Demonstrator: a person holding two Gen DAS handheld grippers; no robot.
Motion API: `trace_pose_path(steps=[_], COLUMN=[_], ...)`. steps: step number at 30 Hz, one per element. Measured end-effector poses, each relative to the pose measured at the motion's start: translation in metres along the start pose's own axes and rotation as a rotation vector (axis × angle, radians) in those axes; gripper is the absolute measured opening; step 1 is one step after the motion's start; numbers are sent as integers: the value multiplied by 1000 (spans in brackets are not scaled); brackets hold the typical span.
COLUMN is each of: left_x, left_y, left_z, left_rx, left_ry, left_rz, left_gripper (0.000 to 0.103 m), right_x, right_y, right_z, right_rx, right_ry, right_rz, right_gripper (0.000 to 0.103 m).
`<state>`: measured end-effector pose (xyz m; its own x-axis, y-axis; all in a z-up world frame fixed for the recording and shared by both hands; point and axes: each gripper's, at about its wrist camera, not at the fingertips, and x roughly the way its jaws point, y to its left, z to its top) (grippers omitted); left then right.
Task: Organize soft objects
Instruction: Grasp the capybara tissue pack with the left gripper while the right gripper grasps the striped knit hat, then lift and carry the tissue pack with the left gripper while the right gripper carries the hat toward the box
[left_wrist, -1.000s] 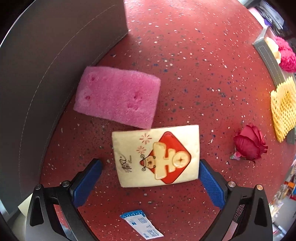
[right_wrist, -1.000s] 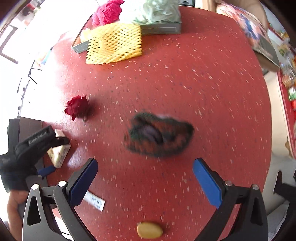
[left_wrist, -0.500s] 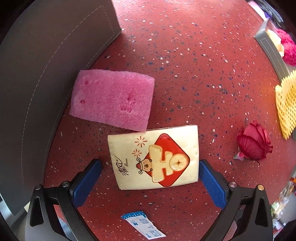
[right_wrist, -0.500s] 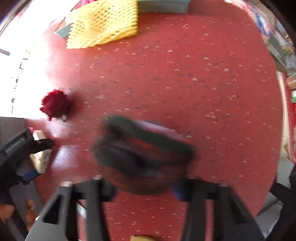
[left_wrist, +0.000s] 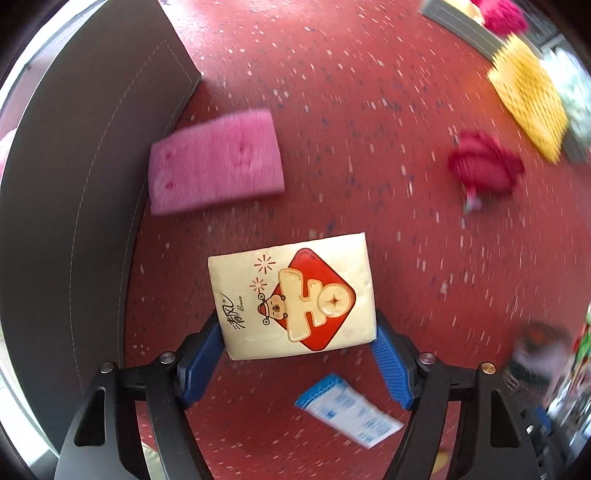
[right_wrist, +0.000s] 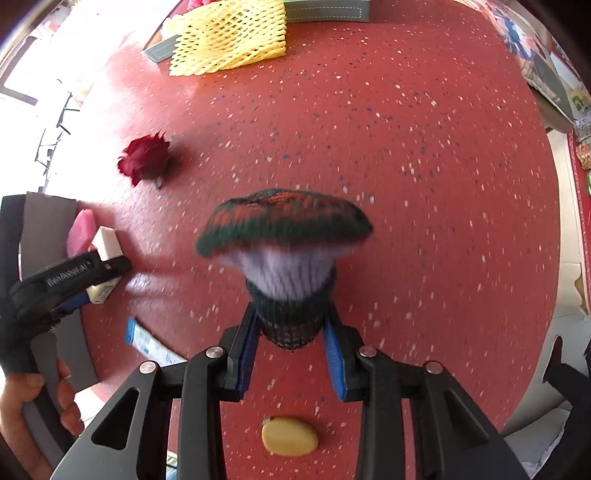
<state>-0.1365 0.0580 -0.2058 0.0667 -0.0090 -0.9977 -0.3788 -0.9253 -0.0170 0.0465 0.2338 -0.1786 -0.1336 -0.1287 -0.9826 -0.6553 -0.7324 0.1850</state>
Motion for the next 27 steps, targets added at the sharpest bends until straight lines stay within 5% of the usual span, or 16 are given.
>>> trace_pose_path(steps=[4, 5, 6, 8, 13, 16, 20, 27], left_x=[4, 4, 3, 2, -8, -14, -24, -52], left_y=[-1, -1, -2, -2, -2, -10, -16, -9], left_z=[-9, -10, -10, -14, -17, -30, -39, -54], left_rx=[71, 85, 95, 113, 159, 187, 217, 331], left_ry=[-7, -10, -13, -21, -43, -51, -56, -94], left_rz=[16, 19, 19, 16, 17, 13, -3, -31], left_gripper=[77, 77, 77, 77, 76, 77, 77, 77], right_x=[-7, -10, -13, -16, -16, 9, 25, 9], right_y=[3, 9, 10, 16, 40, 44, 50, 55], right_z=[-15, -27, -28, -25, -5, 18, 22, 8], right_rx=[-5, -13, -20, -35, -112, -100, -73, -41], right_ry=[-13, -27, -46, -80, -143, -63, -37, -27], right_rz=[6, 4, -9, -66, -60, -72, -116, -81], right_gripper=[37, 48, 69, 83, 83, 60, 43, 41])
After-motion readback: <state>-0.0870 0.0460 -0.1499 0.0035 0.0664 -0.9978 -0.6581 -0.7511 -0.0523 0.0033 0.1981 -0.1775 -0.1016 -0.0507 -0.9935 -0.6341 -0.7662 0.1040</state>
